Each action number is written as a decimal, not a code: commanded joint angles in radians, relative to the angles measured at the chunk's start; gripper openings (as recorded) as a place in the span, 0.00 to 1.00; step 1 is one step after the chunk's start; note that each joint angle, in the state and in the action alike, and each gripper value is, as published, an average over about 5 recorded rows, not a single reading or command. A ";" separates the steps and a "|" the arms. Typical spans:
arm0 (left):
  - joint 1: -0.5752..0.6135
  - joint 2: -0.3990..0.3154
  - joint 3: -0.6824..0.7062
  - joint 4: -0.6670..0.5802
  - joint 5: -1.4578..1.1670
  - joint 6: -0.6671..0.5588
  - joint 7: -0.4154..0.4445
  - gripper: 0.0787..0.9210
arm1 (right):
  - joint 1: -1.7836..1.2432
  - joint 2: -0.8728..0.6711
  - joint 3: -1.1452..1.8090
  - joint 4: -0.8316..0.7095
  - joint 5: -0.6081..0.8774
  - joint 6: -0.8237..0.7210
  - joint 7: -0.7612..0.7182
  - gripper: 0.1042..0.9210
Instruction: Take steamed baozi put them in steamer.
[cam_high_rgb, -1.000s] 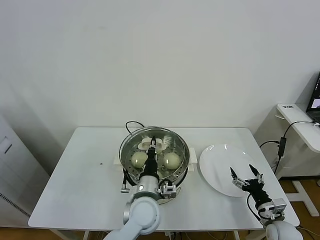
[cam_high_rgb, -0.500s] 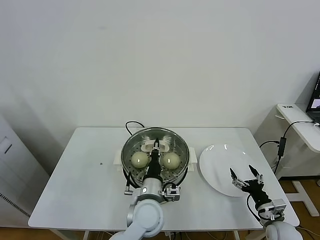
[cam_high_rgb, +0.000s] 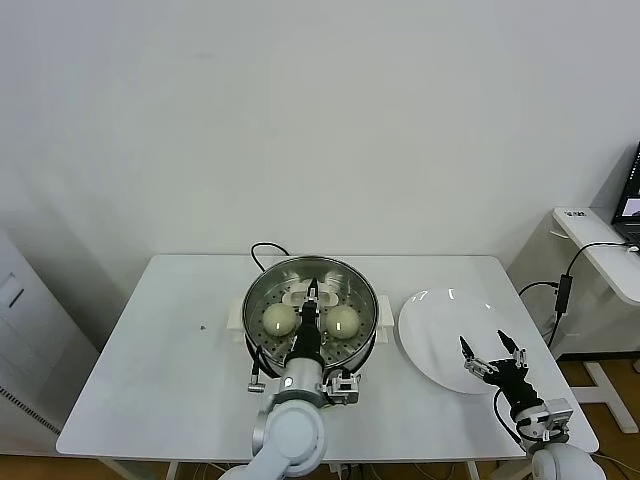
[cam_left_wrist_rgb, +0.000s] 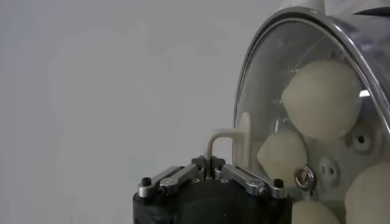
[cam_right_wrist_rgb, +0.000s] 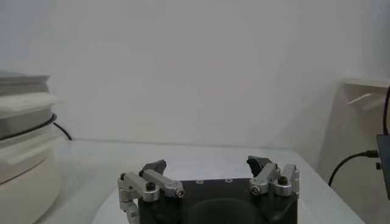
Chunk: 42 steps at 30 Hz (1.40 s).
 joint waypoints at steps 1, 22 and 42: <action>0.042 0.071 -0.049 -0.173 -0.338 -0.018 0.047 0.10 | 0.004 -0.002 0.000 -0.002 0.002 0.000 -0.002 0.88; 0.097 0.211 -0.689 -0.401 -2.237 -0.256 -0.239 0.81 | 0.047 -0.031 -0.058 0.010 0.144 -0.037 0.056 0.88; 0.284 0.233 -0.790 0.048 -1.918 -0.455 -0.270 0.88 | 0.030 -0.041 -0.035 0.058 0.056 -0.067 0.093 0.88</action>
